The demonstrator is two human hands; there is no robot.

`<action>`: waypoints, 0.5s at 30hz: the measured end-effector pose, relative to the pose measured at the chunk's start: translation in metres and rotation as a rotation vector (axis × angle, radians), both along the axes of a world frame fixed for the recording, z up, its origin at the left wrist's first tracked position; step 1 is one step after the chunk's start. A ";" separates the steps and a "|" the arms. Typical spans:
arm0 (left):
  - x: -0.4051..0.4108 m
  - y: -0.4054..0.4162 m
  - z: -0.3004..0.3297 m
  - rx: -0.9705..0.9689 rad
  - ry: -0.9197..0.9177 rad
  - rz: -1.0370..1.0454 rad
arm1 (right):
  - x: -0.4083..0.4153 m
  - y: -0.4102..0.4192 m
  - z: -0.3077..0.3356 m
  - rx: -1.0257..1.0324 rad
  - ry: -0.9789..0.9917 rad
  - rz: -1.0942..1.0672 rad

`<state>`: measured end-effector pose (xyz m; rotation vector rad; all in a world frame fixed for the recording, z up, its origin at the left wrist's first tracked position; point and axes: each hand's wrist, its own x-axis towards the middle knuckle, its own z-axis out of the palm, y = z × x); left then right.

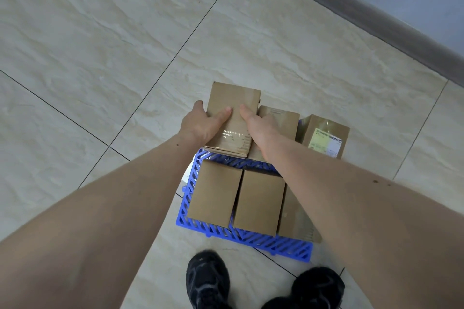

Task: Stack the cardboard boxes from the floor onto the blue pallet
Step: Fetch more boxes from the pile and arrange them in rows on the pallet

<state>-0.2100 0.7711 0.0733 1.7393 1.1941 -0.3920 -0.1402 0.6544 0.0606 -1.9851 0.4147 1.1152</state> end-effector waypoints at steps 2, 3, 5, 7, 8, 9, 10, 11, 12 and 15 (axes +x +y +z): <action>0.005 0.000 0.014 0.082 0.028 -0.022 | 0.004 -0.009 0.012 -0.033 -0.018 0.057; 0.008 -0.001 0.021 0.128 0.044 -0.032 | 0.006 -0.014 0.019 -0.036 -0.025 0.077; 0.012 -0.006 0.039 0.219 0.069 -0.063 | 0.012 -0.028 0.035 -0.038 -0.033 0.109; 0.017 -0.015 0.062 0.329 0.077 -0.130 | 0.018 -0.048 0.054 -0.044 -0.048 0.137; 0.020 -0.020 0.075 0.383 0.069 -0.180 | 0.022 -0.058 0.063 -0.053 -0.061 0.147; 0.023 -0.027 0.087 0.419 0.049 -0.233 | 0.026 -0.070 0.071 -0.064 -0.077 0.152; 0.027 -0.033 0.098 0.432 0.021 -0.285 | 0.029 -0.082 0.081 -0.078 -0.089 0.148; 0.032 -0.041 0.109 0.425 -0.005 -0.328 | 0.033 -0.094 0.091 -0.082 -0.106 0.144; 0.037 -0.048 0.120 0.405 -0.029 -0.358 | 0.036 -0.105 0.103 -0.074 -0.126 0.141; 0.055 -0.077 0.152 0.355 -0.079 -0.455 | 0.045 -0.143 0.131 -0.076 -0.173 0.108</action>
